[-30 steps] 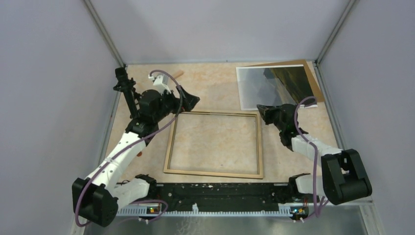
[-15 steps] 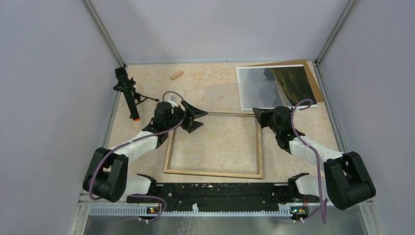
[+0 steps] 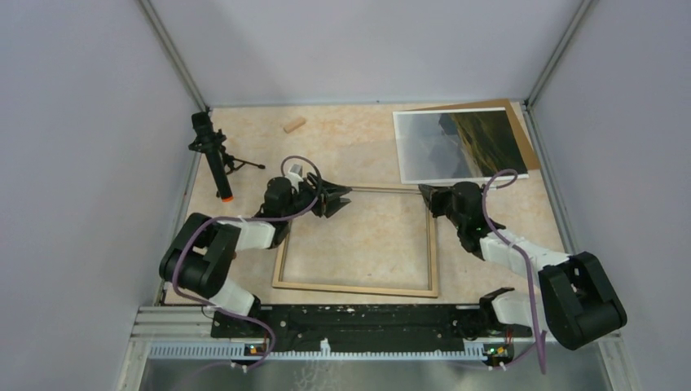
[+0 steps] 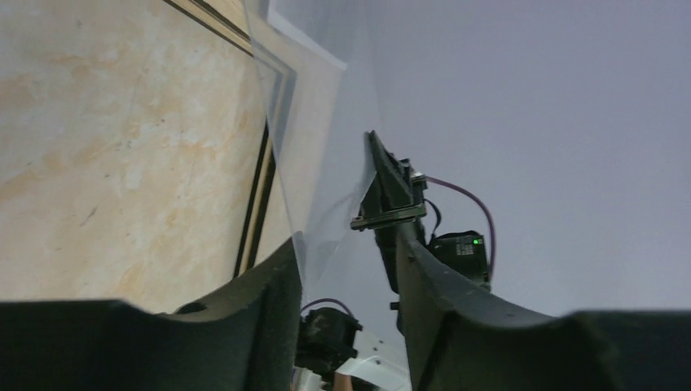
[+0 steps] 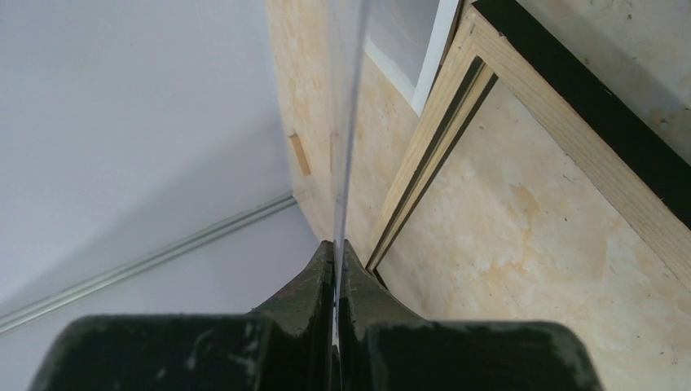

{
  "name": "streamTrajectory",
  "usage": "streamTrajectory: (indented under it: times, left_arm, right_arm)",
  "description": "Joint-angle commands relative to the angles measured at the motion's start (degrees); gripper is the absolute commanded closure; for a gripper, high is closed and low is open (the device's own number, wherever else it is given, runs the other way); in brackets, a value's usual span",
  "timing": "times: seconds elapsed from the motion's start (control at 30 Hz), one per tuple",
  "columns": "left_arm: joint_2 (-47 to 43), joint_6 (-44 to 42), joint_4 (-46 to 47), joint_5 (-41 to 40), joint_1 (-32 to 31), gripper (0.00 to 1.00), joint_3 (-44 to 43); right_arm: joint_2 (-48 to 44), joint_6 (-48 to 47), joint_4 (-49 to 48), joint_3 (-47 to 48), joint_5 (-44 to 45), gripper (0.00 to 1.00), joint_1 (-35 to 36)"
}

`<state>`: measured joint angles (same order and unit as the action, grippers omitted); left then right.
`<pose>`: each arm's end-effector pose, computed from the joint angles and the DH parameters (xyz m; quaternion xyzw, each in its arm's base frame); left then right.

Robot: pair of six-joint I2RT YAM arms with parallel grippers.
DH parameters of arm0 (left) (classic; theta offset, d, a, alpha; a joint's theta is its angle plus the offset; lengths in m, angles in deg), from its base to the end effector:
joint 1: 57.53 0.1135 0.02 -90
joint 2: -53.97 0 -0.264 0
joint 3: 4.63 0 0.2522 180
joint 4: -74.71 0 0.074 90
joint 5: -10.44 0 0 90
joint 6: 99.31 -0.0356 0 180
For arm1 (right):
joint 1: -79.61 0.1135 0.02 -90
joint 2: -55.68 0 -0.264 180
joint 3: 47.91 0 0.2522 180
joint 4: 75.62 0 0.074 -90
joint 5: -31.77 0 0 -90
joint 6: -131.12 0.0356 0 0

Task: Put the photo into the frame
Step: Pick up the photo frame item at the center of the board.

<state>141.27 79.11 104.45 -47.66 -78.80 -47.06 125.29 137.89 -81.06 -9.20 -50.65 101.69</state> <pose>0.2605 -0.1216 0.1721 -0.2831 0.7285 -0.6035 0.1581 0.2270 0.0870 0.1845 0.5399 0.6493 0.4302 0.3191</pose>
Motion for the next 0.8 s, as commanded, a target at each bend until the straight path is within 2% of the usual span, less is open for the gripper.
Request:
streamTrajectory:
  times: [0.0, 0.17, 0.27, 0.33, 0.43, 0.5, 0.53, 0.57, 0.6, 0.77]
  left_arm:
    - [4.29, 5.53, 17.68, 1.06, -0.42, 0.55, 2.28]
    - [7.88, 8.14, 23.05, 1.49, -0.56, 0.63, 2.83]
    - [9.06, 7.83, 25.01, 1.51, -0.63, 0.78, 3.23]
    - [9.64, 7.4, 25.6, 1.69, -0.58, 0.88, 3.31]
    - [10.22, 6.45, 25.16, 2.85, -0.41, 1.0, 3.09]
    - [10.04, 5.71, 24.59, 3.76, 0.17, 1.0, 3.24]
    - [9.81, 5.26, 24.3, 4.23, 0.71, 1.0, 3.34]
    - [9.37, 4.59, 23.38, 4.63, 1.28, 1.0, 3.47]
    - [8.91, 3.88, 22.25, 5.23, 1.97, 1.0, 3.52]
    - [5.43, -4.93, 11.84, 10.1, 6.64, 1.0, 1.42]
  right_arm:
    - [-1.29, 1.01, -2.58, -0.6, 1.39, 1.0, 0.81]
    - [-0.74, 1.3, -2.85, -0.35, 1.09, 1.0, 0.77]
    - [-0.76, 0.82, -2.82, -0.57, 0.96, 1.0, 0.79]
    - [-1.19, -0.26, -2.79, -0.64, 1.03, 0.94, 0.78]
    - [-1.94, -5.71, 1.53, 1.36, 0.55, 0.66, 0.79]
    - [-2.14, -14.15, 8.87, 4.46, 0.29, 0.49, 0.77]
    - [-2.26, -17.96, 12.48, 5.75, 0.62, 0.36, 0.75]
    - [-2.38, -22.5, 16.92, 6.9, 1.2, 0.1, 0.79]
    - [-2.57, -26.81, 20.55, 8.02, 1.95, 0.02, 0.81]
    - [-5.97, -48.43, 30.67, 8.63, 3.74, 0.01, 0.77]
